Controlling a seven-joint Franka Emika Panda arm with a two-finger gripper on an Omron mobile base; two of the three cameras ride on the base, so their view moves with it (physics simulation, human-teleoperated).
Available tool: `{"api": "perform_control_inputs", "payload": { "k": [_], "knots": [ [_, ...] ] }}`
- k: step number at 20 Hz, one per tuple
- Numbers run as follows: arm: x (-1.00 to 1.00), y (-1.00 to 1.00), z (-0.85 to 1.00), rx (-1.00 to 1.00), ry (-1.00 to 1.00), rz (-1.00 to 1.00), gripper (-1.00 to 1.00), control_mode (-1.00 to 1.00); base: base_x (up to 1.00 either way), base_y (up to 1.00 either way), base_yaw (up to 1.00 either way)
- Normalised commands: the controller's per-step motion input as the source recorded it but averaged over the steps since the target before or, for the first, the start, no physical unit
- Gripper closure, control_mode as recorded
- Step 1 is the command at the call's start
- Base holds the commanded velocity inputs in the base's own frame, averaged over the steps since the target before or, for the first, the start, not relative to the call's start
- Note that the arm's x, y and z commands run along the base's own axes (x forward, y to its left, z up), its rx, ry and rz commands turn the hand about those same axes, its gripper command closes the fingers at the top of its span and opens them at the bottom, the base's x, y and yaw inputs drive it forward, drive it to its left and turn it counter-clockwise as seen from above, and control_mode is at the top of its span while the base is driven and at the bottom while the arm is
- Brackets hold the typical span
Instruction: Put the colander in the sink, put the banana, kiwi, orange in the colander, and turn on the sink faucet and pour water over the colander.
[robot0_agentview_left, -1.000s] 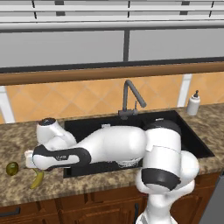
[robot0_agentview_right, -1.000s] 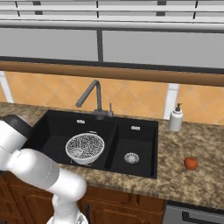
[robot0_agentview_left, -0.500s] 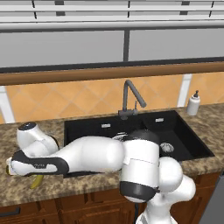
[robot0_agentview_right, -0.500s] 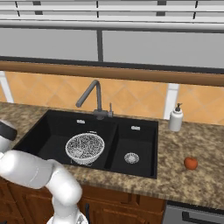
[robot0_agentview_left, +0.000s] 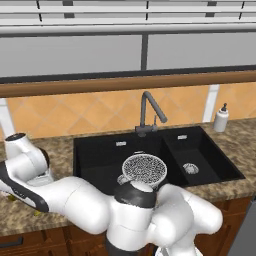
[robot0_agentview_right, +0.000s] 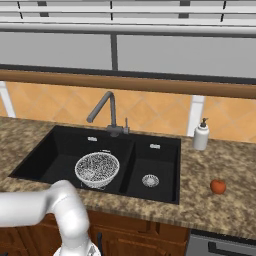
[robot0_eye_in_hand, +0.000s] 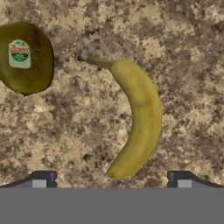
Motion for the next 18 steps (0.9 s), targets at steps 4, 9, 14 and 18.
{"api": "perform_control_inputs", "payload": {
  "k": [4, 9, 14, 18],
  "knots": [
    [0.11, -0.53, -0.14, 0.06, 0.00, -0.01, -1.00, -1.00, 0.00, 0.00, 0.00],
    [0.00, -0.28, -0.27, 0.02, 0.00, 0.00, -1.00, -1.00, 0.00, 0.00, 0.00],
    [0.00, 0.00, -0.28, 0.00, 0.00, 0.00, -1.00, -1.00, 0.00, 0.00, 0.00],
    [0.00, 0.00, -0.24, 0.00, 0.00, 0.00, -1.00, -1.00, 0.00, 0.00, 0.00]
  ]
}}
